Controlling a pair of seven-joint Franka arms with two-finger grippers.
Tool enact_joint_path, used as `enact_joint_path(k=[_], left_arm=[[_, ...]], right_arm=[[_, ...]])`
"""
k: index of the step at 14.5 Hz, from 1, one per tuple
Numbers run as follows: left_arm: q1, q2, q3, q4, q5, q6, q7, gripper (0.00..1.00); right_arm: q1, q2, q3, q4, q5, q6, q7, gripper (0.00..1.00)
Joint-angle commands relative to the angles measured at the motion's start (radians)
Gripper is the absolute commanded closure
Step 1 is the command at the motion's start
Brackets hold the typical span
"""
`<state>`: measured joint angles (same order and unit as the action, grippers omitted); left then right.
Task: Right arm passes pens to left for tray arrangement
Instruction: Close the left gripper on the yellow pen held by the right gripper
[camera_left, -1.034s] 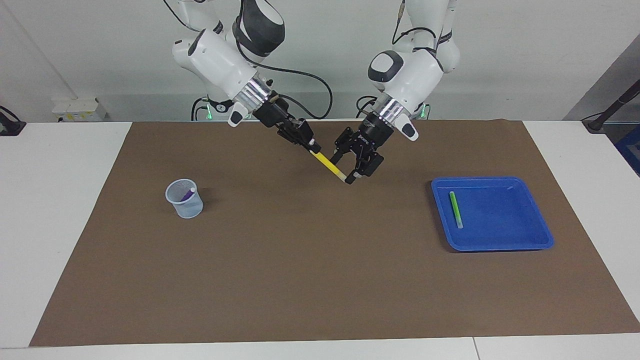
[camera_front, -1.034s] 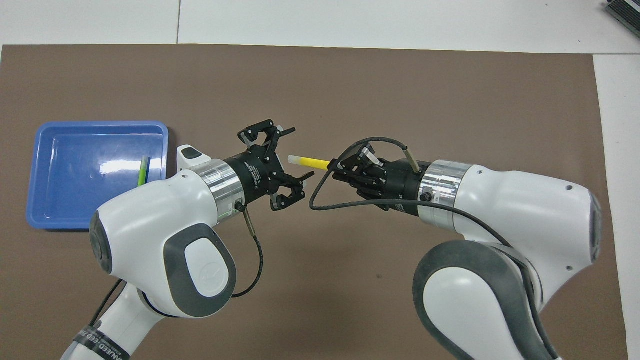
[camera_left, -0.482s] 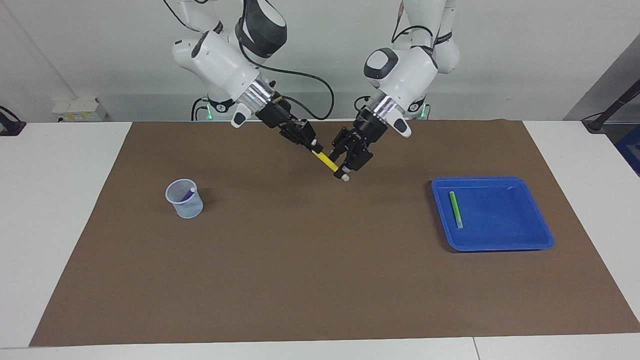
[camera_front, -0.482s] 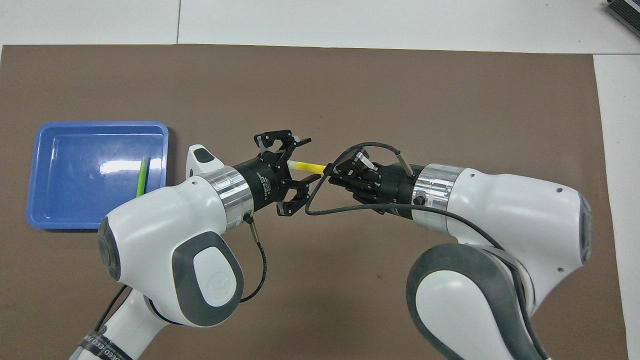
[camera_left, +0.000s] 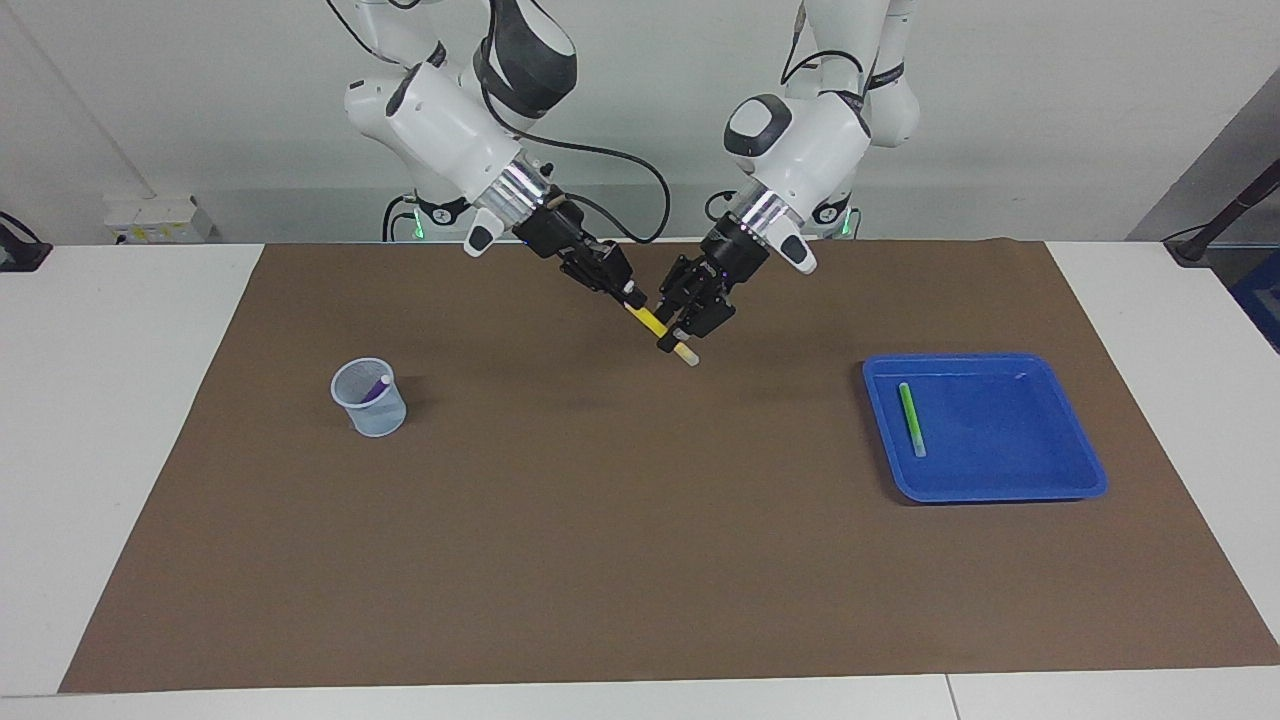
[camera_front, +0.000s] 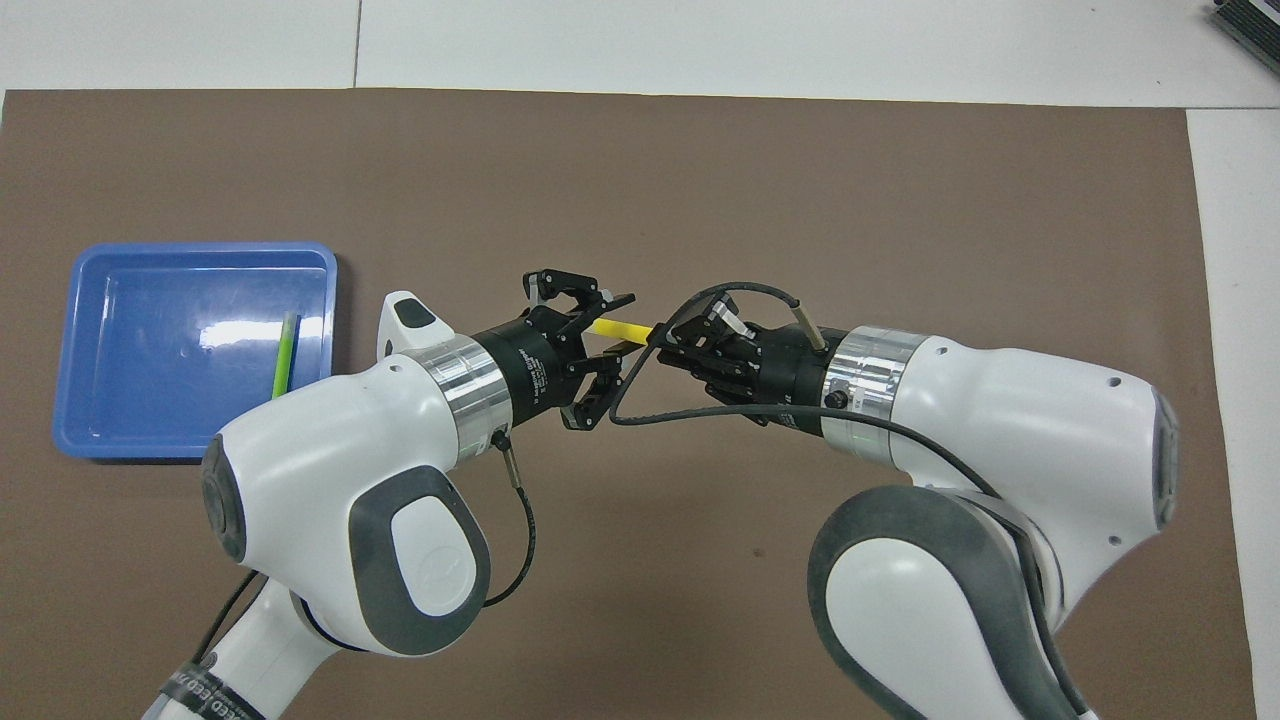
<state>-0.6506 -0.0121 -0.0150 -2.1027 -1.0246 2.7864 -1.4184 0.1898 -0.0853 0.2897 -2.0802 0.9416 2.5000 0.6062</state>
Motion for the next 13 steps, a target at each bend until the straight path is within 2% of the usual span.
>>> enact_joint_path(k=[1, 4, 13], left_arm=[[-0.014, -0.032, 0.017, -0.031, -0.012, -0.019, 0.018, 0.77], [-0.014, -0.034, 0.017, -0.030, -0.012, -0.021, 0.015, 1.00], [-0.009, -0.043, 0.018, -0.025, -0.009, -0.076, 0.062, 1.00]], right_arm=[[0.005, -0.001, 0.002, -0.006, 0.026, 0.028, 0.009, 1.00], [0.005, -0.001, 0.002, -0.006, 0.026, 0.028, 0.009, 1.00], [-0.004, 0.002, 0.002, 0.002, 0.026, 0.017, 0.010, 1.00]])
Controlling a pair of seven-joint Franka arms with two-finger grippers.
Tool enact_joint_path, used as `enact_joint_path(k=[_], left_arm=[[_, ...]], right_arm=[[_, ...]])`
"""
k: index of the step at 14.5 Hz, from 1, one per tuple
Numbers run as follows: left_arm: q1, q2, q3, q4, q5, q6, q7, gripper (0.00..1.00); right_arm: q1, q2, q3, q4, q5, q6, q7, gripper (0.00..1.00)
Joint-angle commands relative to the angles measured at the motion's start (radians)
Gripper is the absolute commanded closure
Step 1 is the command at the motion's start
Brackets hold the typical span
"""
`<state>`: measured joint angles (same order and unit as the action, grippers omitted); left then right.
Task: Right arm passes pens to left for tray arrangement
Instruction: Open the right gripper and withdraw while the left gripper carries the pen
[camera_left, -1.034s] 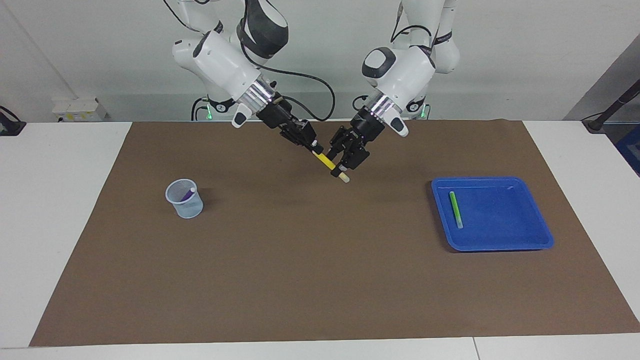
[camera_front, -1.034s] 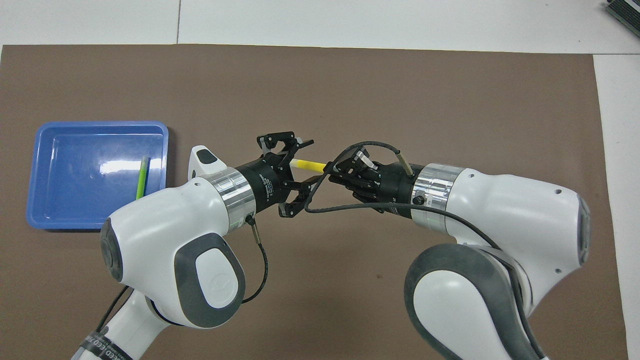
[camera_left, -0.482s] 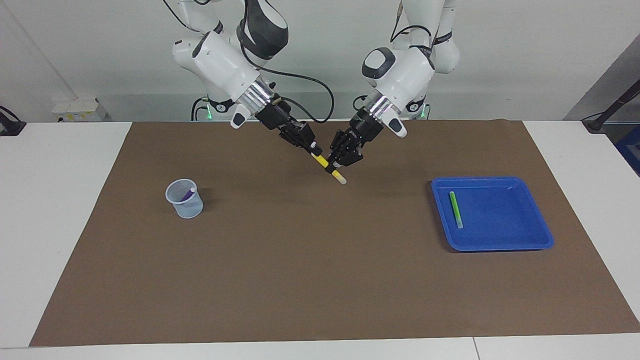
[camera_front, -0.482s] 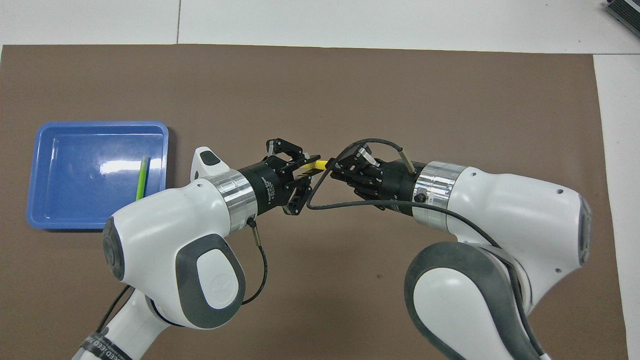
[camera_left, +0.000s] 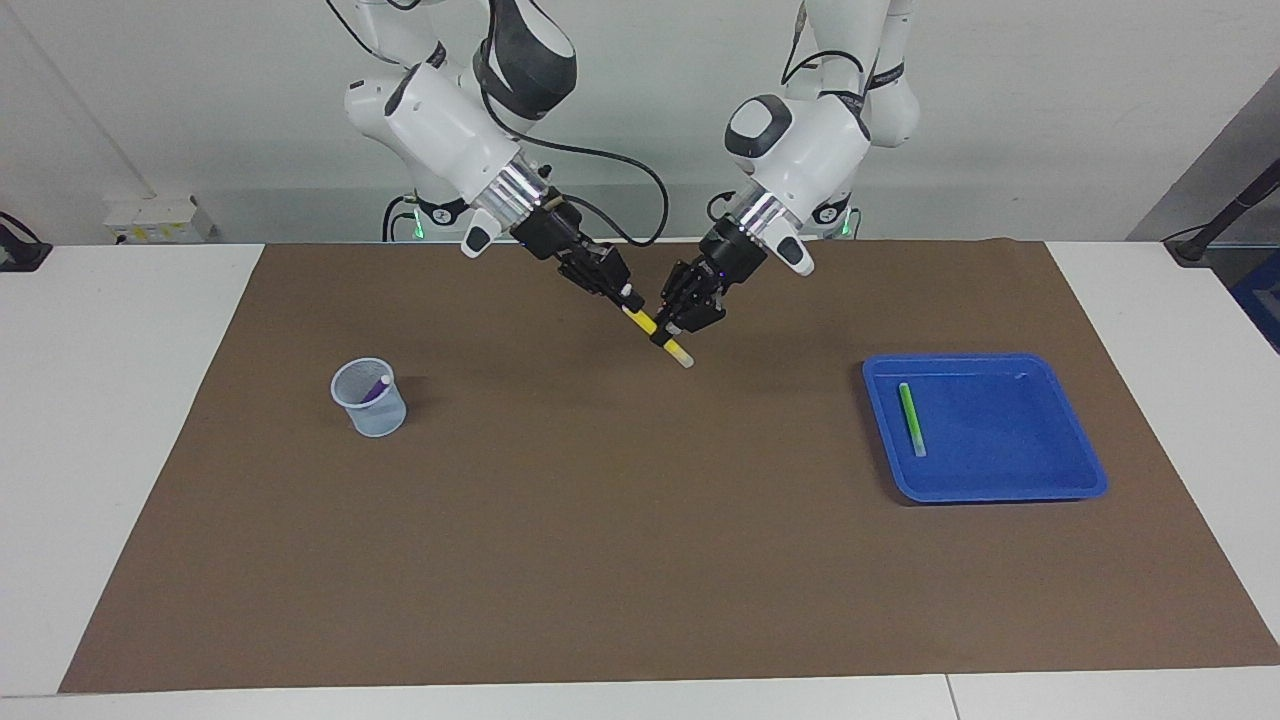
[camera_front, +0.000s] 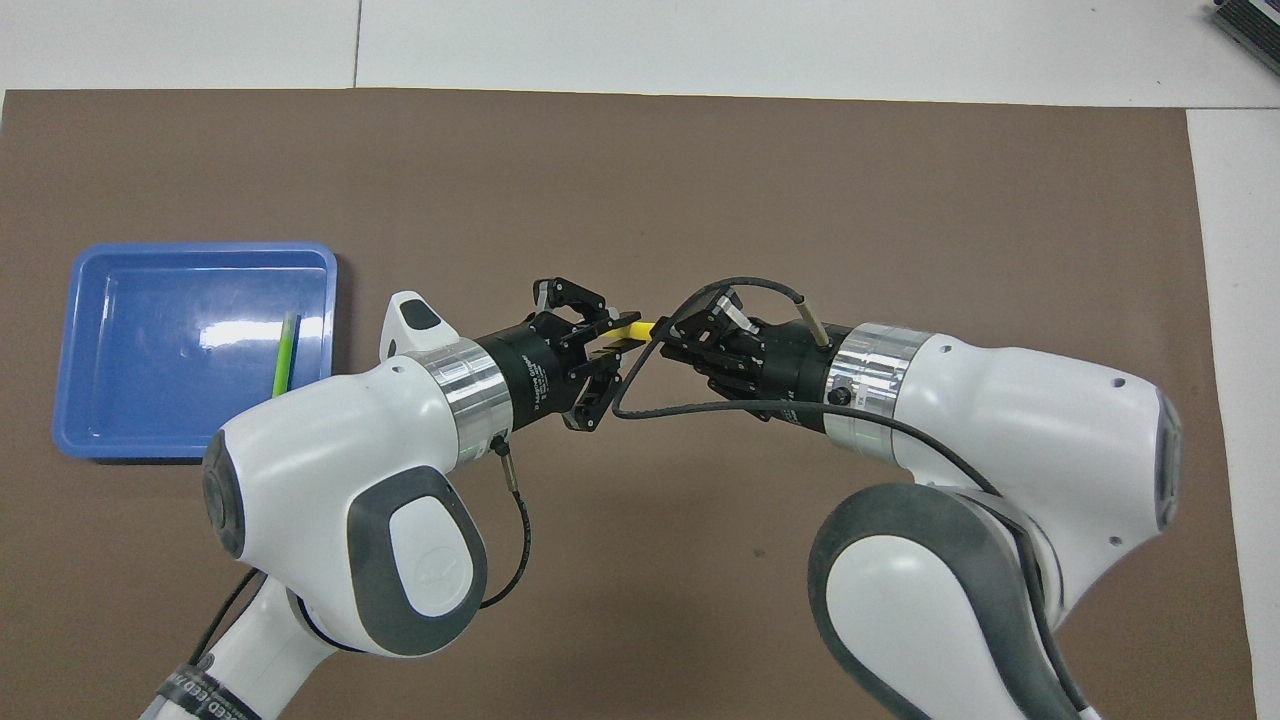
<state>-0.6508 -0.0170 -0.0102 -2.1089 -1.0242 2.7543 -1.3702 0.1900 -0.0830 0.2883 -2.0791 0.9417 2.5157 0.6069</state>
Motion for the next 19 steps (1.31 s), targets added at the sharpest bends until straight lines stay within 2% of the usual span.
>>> enact_joint_path(k=[1, 2, 3, 4, 5, 8, 10, 12, 14, 16, 19], left_arm=[[-0.006, -0.040, 0.015, -0.017, -0.010, -0.056, 0.019, 1.00], [-0.004, -0.040, 0.015, -0.016, -0.010, -0.065, 0.022, 1.00], [-0.004, -0.041, 0.015, -0.016, -0.010, -0.068, 0.023, 1.00], [-0.004, -0.041, 0.016, -0.017, -0.010, -0.070, 0.031, 1.00], [-0.001, -0.041, 0.018, -0.017, -0.010, -0.080, 0.045, 1.00], [0.014, -0.047, 0.019, -0.017, -0.010, -0.105, 0.074, 1.00], [0.042, -0.049, 0.021, -0.017, -0.008, -0.142, 0.126, 1.00], [0.095, -0.061, 0.021, -0.016, -0.002, -0.241, 0.227, 1.00], [0.160, -0.073, 0.021, -0.016, 0.030, -0.350, 0.336, 1.00], [0.223, -0.077, 0.021, -0.002, 0.123, -0.462, 0.400, 1.00], [0.292, -0.077, 0.022, 0.023, 0.211, -0.588, 0.517, 1.00]], right_arm=[[-0.010, 0.000, 0.002, 0.001, 0.026, -0.001, 0.008, 0.85], [-0.010, -0.001, -0.001, 0.002, 0.022, -0.004, 0.004, 0.68], [-0.012, -0.004, -0.005, 0.004, 0.008, -0.017, 0.004, 0.05], [-0.014, -0.011, -0.008, 0.008, -0.009, -0.038, 0.002, 0.00], [-0.024, -0.012, -0.011, 0.019, -0.076, -0.072, 0.001, 0.00], [-0.107, -0.008, -0.009, 0.086, -0.323, -0.280, -0.019, 0.00], [-0.161, -0.011, -0.009, 0.100, -0.417, -0.383, -0.149, 0.00], [-0.214, -0.017, -0.009, 0.099, -0.483, -0.466, -0.319, 0.00], [-0.250, -0.023, -0.009, 0.099, -0.607, -0.514, -0.393, 0.00], [-0.253, -0.034, -0.009, 0.087, -0.751, -0.520, -0.439, 0.00], [-0.303, -0.040, -0.009, 0.056, -0.831, -0.517, -0.635, 0.00]])
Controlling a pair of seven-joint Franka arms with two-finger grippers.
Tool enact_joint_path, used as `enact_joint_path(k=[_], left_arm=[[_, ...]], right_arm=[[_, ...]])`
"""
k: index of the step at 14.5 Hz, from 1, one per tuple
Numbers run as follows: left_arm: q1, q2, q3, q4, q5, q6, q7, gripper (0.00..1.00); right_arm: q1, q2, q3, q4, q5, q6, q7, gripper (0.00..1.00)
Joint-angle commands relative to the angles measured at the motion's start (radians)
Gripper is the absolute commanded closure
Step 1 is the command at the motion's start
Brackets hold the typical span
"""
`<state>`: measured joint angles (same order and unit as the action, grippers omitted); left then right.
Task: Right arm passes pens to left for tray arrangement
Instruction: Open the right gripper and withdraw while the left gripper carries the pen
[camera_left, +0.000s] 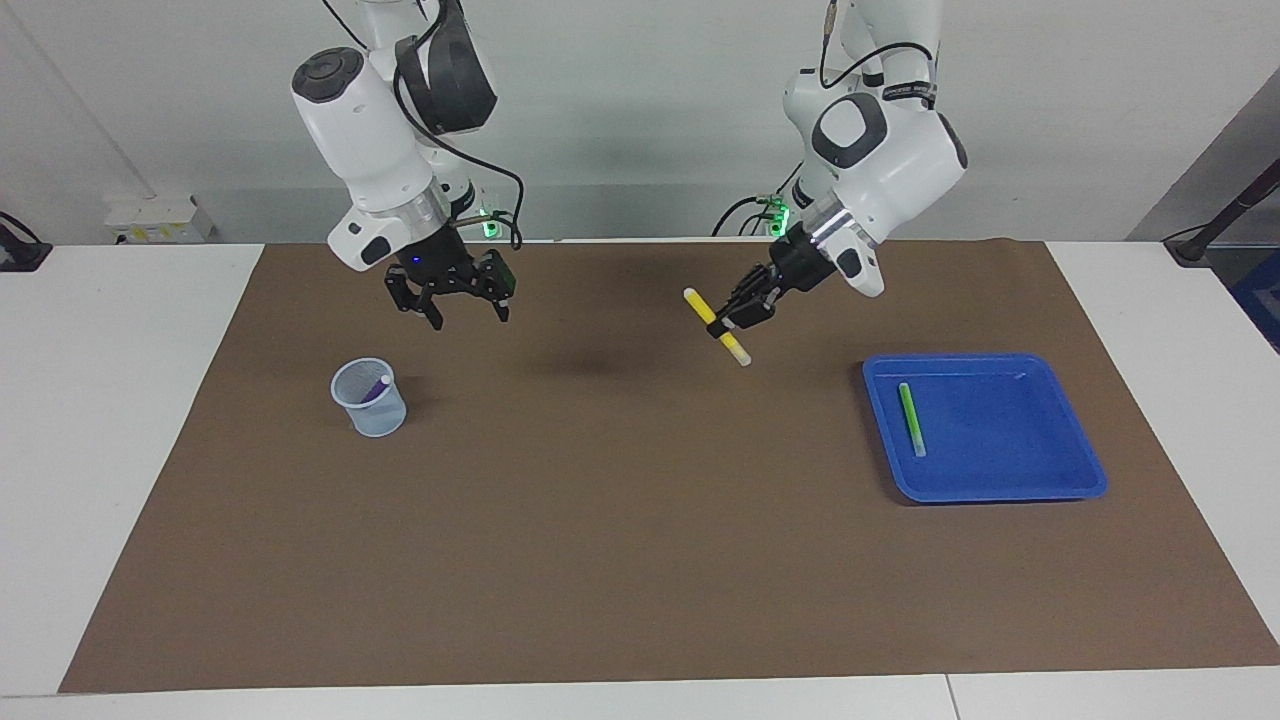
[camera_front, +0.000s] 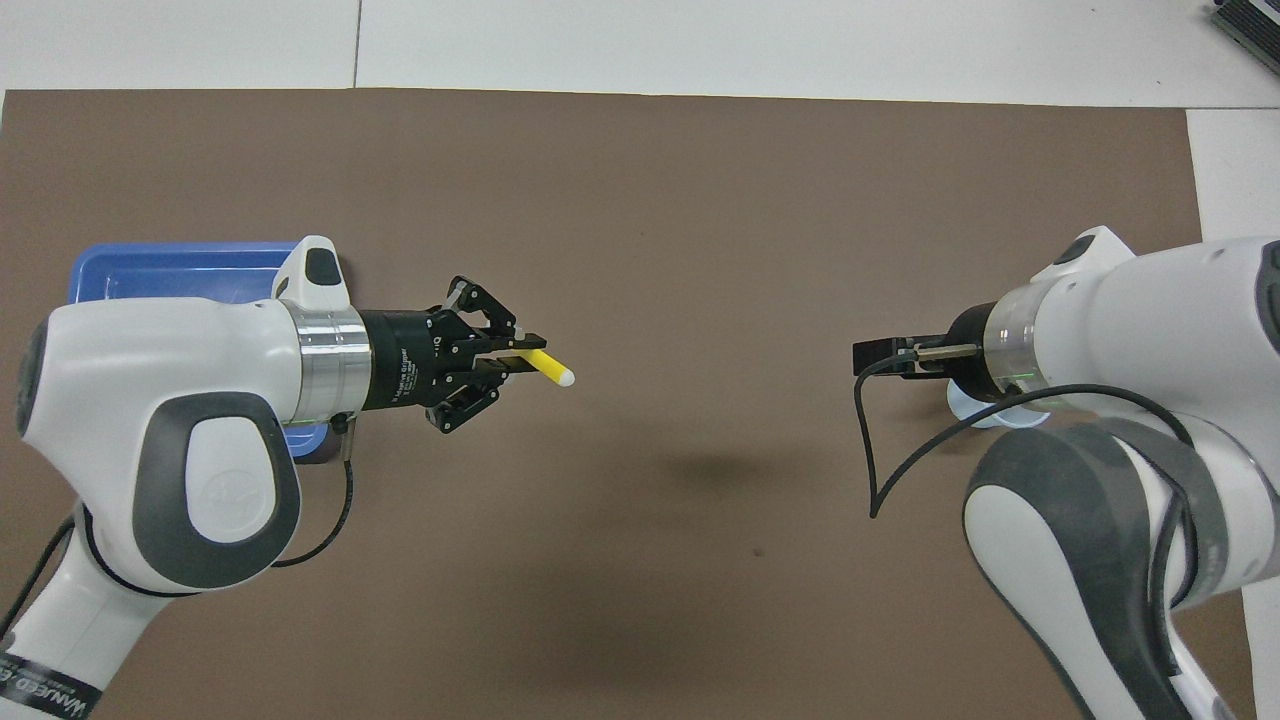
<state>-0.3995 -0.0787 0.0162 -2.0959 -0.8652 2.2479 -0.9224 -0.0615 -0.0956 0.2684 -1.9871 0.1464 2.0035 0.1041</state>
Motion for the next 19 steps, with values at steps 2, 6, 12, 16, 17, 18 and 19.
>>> enact_joint_path(k=[2, 6, 12, 16, 17, 18, 19], left_arm=[[0.082, -0.015, -0.004, 0.031, 0.139, -0.167, 0.153, 1.00], [0.194, -0.015, -0.002, 0.063, 0.280, -0.338, 0.442, 1.00], [0.324, -0.006, -0.002, 0.082, 0.488, -0.442, 0.792, 1.00], [0.370, 0.017, -0.002, 0.080, 0.581, -0.439, 0.937, 1.00], [0.383, 0.025, -0.002, 0.080, 0.609, -0.439, 0.980, 1.00], [0.402, 0.034, -0.002, 0.080, 0.627, -0.435, 1.014, 1.00], [0.416, 0.048, -0.002, 0.080, 0.637, -0.427, 1.042, 1.00]], right_arm=[[-0.093, -0.026, 0.011, -0.062, -0.047, 0.014, -0.258, 0.01], [-0.116, -0.001, 0.012, -0.125, -0.152, 0.080, -0.284, 0.23], [-0.161, 0.065, 0.012, -0.137, -0.180, 0.119, -0.285, 0.27], [-0.179, 0.091, 0.014, -0.139, -0.205, 0.143, -0.285, 0.27], [-0.178, 0.093, 0.014, -0.140, -0.205, 0.144, -0.284, 0.27], [-0.178, 0.099, 0.014, -0.142, -0.205, 0.146, -0.284, 0.28], [-0.178, 0.102, 0.014, -0.153, -0.205, 0.159, -0.282, 0.28]])
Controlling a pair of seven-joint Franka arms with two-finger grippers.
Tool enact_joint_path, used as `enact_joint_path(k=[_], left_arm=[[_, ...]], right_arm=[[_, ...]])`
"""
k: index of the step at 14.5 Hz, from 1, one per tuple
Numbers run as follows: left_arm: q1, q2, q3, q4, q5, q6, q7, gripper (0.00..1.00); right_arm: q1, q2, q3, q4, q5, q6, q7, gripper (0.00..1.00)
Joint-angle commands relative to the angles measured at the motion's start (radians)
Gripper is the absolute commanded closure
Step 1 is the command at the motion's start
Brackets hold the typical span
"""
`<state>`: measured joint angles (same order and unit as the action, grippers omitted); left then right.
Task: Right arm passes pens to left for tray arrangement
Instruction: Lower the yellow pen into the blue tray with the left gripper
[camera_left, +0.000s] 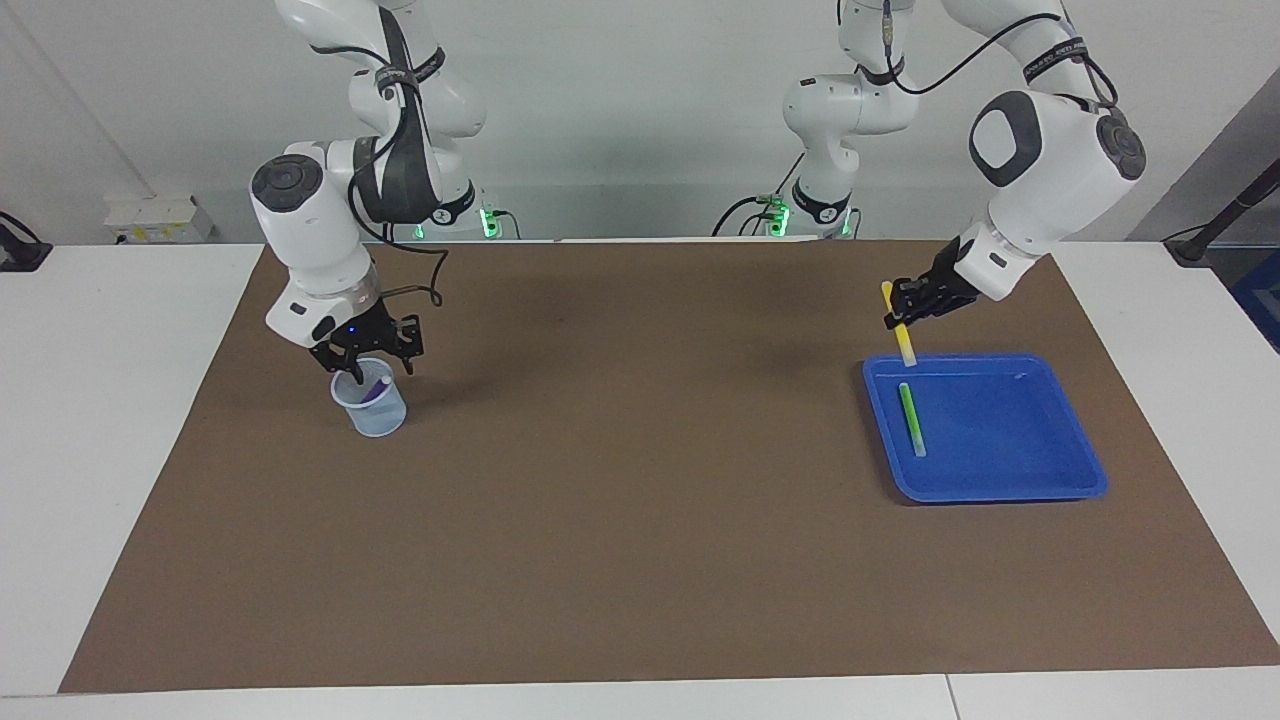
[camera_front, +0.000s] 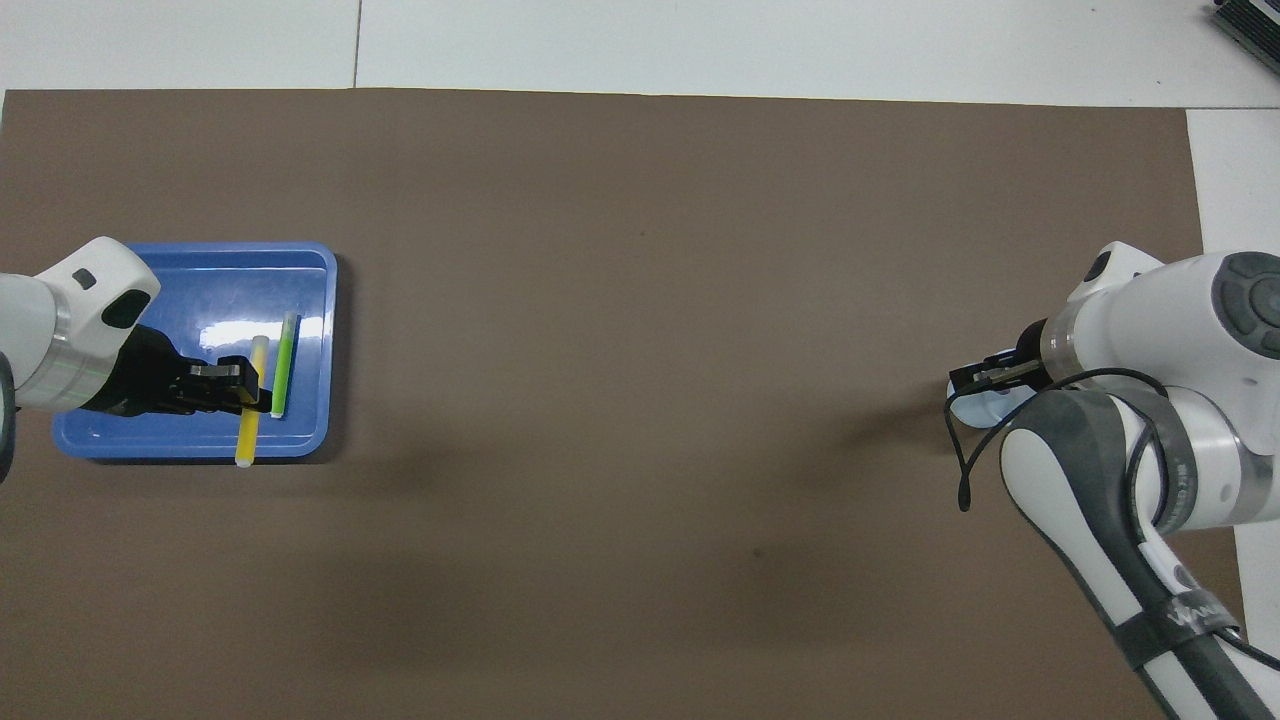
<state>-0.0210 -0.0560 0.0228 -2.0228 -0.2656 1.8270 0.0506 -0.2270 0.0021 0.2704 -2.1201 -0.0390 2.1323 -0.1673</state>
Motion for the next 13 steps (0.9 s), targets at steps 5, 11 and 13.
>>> enact_joint_path(k=[5, 11, 13], left_arm=[[0.085, 0.079, -0.007, 0.007, 0.109, 0.061, 0.178, 1.00], [0.131, 0.165, -0.007, 0.006, 0.158, 0.176, 0.210, 1.00], [0.133, 0.202, -0.007, 0.001, 0.160, 0.227, 0.216, 1.00]], right_arm=[[-0.018, 0.018, 0.012, -0.047, -0.019, 0.072, -0.011, 0.31], [-0.055, 0.021, 0.012, -0.047, -0.019, 0.064, -0.029, 0.42], [-0.069, 0.021, 0.012, -0.047, -0.021, 0.058, -0.032, 0.43]])
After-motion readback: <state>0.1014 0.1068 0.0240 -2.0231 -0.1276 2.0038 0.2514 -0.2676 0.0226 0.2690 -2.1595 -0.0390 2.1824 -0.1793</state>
